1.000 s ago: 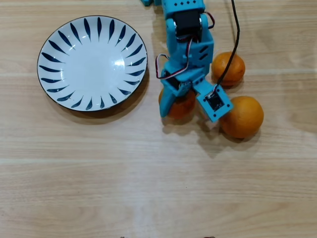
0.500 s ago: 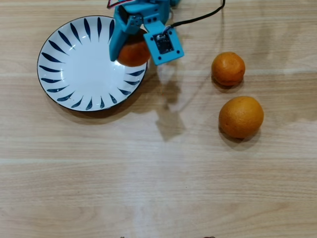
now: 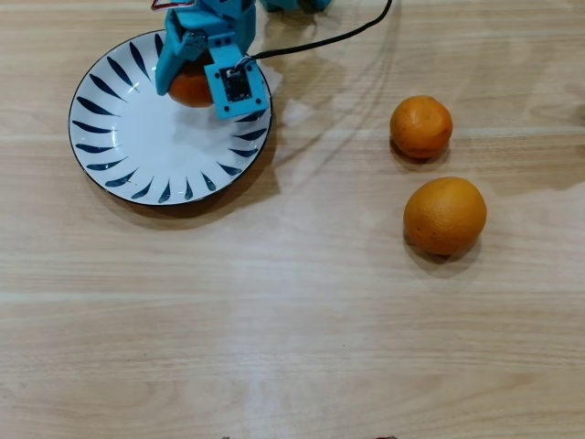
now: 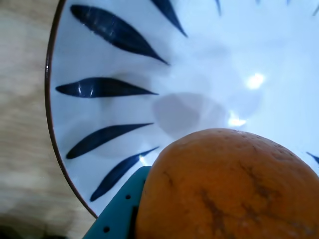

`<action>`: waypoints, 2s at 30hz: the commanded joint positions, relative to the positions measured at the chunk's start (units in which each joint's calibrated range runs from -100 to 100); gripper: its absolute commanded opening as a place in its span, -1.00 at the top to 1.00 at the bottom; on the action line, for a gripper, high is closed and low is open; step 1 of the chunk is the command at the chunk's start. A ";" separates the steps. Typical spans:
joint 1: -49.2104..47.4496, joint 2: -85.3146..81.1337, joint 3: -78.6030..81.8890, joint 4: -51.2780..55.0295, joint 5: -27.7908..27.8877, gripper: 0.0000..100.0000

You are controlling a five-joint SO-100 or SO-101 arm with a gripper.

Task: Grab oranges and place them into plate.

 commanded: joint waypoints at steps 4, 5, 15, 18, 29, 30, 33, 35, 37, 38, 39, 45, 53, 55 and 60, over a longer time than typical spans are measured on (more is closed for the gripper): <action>0.09 -2.20 0.61 -0.86 -0.16 0.01; 0.09 -2.20 0.52 -0.86 -0.21 -0.02; -6.92 -3.13 -8.08 4.12 -2.57 0.33; -11.76 -3.13 -19.76 12.54 -2.30 0.47; -35.39 -2.97 -44.39 28.53 -11.66 0.53; -37.41 -3.05 -44.03 28.53 -12.65 0.53; -42.65 -3.05 -41.58 29.05 -15.58 0.53; -45.88 -3.05 -37.60 28.70 -17.83 0.52; -49.59 -2.46 -33.52 26.64 -20.76 0.52; -53.46 -2.20 -28.91 21.74 -23.48 0.52; -55.31 -2.20 -26.46 18.73 -24.57 0.52; -63.30 1.77 -12.61 -4.82 -30.01 0.52; -64.02 5.99 -9.89 -12.72 -30.17 0.10; -63.94 6.25 -9.89 -12.72 -31.05 -0.06; -63.30 6.84 -9.44 -12.72 -32.36 -0.10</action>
